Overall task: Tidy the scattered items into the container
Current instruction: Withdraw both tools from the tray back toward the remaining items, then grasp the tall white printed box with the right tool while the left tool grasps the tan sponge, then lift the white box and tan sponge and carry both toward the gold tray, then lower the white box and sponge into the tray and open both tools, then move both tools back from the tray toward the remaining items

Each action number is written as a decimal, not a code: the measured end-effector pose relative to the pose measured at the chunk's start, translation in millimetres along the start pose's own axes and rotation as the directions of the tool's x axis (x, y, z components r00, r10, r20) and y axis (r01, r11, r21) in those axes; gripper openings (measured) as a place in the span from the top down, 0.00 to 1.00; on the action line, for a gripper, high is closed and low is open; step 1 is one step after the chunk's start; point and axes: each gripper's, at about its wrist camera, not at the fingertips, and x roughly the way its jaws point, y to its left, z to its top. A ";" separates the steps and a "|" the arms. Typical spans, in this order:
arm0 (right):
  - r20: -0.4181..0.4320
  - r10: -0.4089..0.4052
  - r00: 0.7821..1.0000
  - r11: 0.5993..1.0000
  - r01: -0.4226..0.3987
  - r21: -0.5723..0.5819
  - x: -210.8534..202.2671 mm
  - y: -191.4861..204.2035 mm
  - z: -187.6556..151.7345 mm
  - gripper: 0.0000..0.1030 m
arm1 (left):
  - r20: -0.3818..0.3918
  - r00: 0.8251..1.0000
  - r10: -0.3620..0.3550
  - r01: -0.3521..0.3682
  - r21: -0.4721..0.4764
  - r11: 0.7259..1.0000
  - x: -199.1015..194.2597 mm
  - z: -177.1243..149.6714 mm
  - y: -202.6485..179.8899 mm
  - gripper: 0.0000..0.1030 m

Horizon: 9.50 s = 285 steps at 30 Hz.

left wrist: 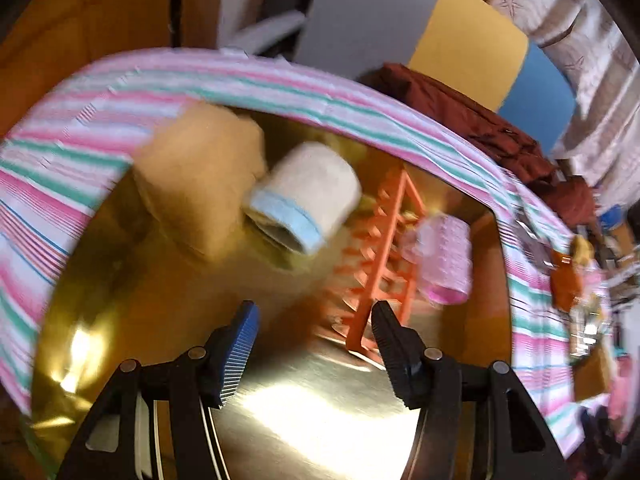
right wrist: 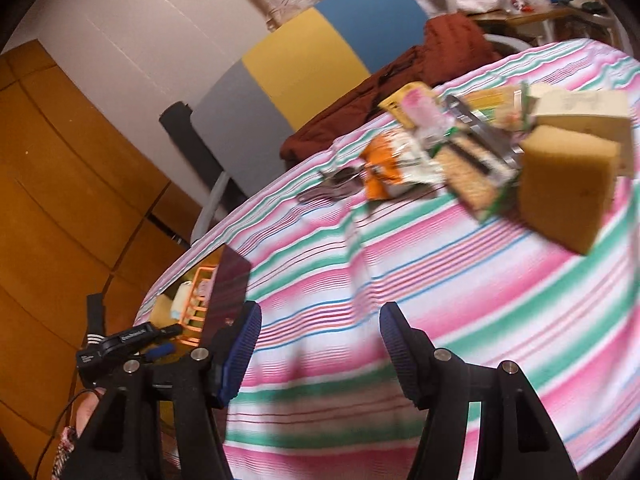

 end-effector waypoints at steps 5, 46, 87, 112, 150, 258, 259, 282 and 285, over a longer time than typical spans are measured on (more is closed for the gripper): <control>0.051 -0.046 0.998 0.999 0.047 -0.010 -28.6 -23.1 5.3 0.38 | -0.020 0.999 -0.031 0.029 -0.077 0.997 -0.5 2.8 16.7 0.43; 0.220 -0.066 0.973 0.955 0.126 -0.270 -73.4 -72.0 25.3 0.15 | -0.237 0.837 -0.493 0.544 0.460 0.702 -49.8 -124.5 -237.7 0.42; 0.178 -0.336 0.925 0.932 0.354 -0.079 -60.5 -147.4 45.4 0.48 | -0.336 0.825 -0.454 0.564 0.466 0.682 -41.9 -152.6 -347.8 0.42; 0.185 -0.330 0.926 0.927 0.355 -0.122 -61.8 -141.1 35.3 0.48 | -0.283 0.858 -0.430 0.514 0.499 0.698 -3.3 -150.9 -362.4 0.33; 0.071 -0.098 0.993 0.967 0.112 -0.227 -31.3 8.0 3.5 0.51 | -0.203 0.849 -0.488 0.528 0.385 0.757 -53.5 -103.2 -197.3 0.41; -0.238 0.199 0.951 0.924 -0.263 -0.277 103.6 213.7 -78.3 0.47 | 0.097 0.936 -0.337 0.336 0.026 0.941 -64.0 -8.7 69.2 0.28; -0.218 0.185 0.958 0.926 -0.244 -0.289 97.2 207.9 -76.2 0.46 | 0.090 0.936 -0.340 0.338 0.036 0.941 -64.4 -12.1 62.3 0.28; -0.018 -0.197 0.980 0.957 0.188 -0.221 6.0 7.6 -23.3 0.46 | -0.181 0.875 -0.449 0.483 0.392 0.783 -63.6 -95.6 -147.5 0.28; 0.003 -0.260 0.966 0.947 0.255 -0.193 -2.6 -23.8 -16.1 0.46 | -0.213 0.877 -0.432 0.481 0.422 0.769 -54.6 -107.4 -170.6 0.28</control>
